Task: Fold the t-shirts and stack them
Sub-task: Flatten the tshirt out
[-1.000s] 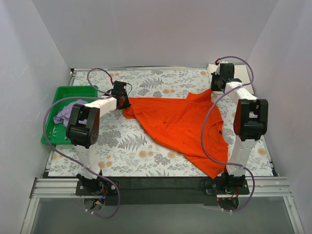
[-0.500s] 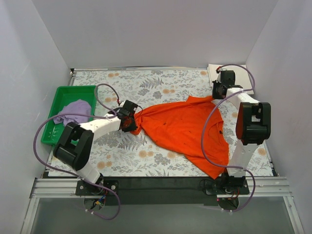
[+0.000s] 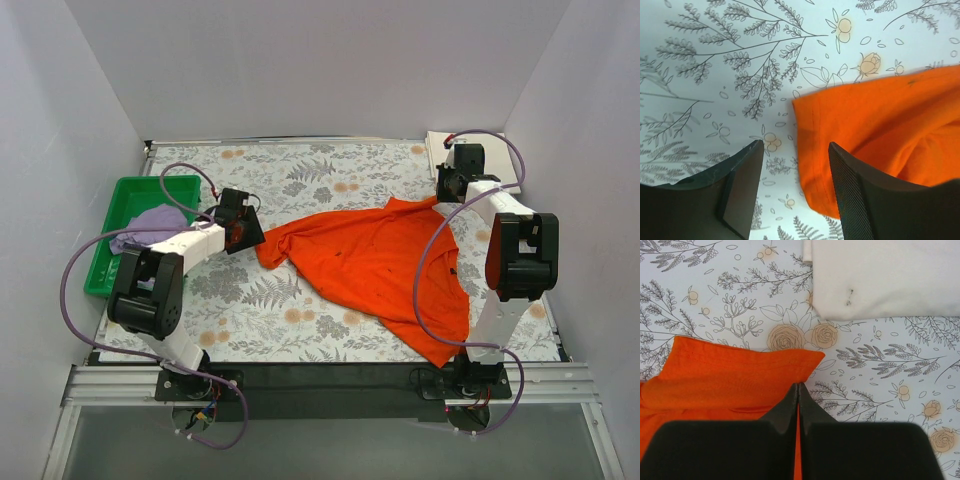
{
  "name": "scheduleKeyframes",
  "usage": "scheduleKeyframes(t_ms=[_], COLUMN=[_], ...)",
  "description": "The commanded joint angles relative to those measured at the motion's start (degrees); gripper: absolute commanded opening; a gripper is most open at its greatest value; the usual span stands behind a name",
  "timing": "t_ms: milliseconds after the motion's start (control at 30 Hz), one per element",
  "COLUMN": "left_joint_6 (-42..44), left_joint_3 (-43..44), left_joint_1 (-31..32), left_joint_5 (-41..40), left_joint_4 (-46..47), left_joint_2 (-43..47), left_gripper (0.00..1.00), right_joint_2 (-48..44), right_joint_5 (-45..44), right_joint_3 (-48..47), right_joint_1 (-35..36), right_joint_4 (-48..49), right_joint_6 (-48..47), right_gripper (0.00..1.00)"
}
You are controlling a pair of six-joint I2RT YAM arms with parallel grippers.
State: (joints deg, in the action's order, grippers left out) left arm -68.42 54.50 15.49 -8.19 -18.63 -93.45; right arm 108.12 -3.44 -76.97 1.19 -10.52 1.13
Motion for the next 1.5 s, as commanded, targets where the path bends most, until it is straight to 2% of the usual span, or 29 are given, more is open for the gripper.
scheduleKeyframes(t_ms=[0,433,600,1000,1100,1133,1233,1467], left_joint_6=[2.6,5.8,5.8,3.7,3.6,3.7,4.9,10.7], left_joint_3=[1.9,4.6,4.2,3.1,2.9,3.1,5.1,19.3], left_joint_1=[-0.5,-0.1,1.6,4.6,4.6,4.6,4.6,0.8], left_joint_5=[1.7,-0.5,-2.5,-3.9,-4.4,-5.2,-8.0,-14.7], left_joint_4=[3.6,4.8,3.9,-1.6,-1.3,-1.3,-1.1,-3.7], left_joint_2=[-2.4,-10.2,-11.5,-10.4,-11.0,-11.5,-13.1,-10.5], left_gripper=[0.52,0.45,0.35,0.38,0.28,0.18,0.0,0.0], right_joint_2=[-2.4,-1.7,-1.3,0.2,0.8,1.0,1.5,-0.4], right_joint_5=[1.2,2.8,2.9,3.0,3.0,3.0,4.9,2.0], right_joint_3=[0.2,-0.1,-0.6,-2.7,-2.9,-3.2,-3.6,-9.1], right_joint_1=[-0.3,-0.2,-0.3,-0.3,-0.3,-0.2,-0.3,-0.2], right_joint_4=[1.4,1.4,1.4,1.4,1.4,1.4,1.4,1.3], right_joint_6=[-0.9,-0.9,-0.7,-0.2,0.0,0.1,0.5,1.0], right_gripper=[0.01,0.01,0.01,0.01,0.01,0.01,0.01,0.01])
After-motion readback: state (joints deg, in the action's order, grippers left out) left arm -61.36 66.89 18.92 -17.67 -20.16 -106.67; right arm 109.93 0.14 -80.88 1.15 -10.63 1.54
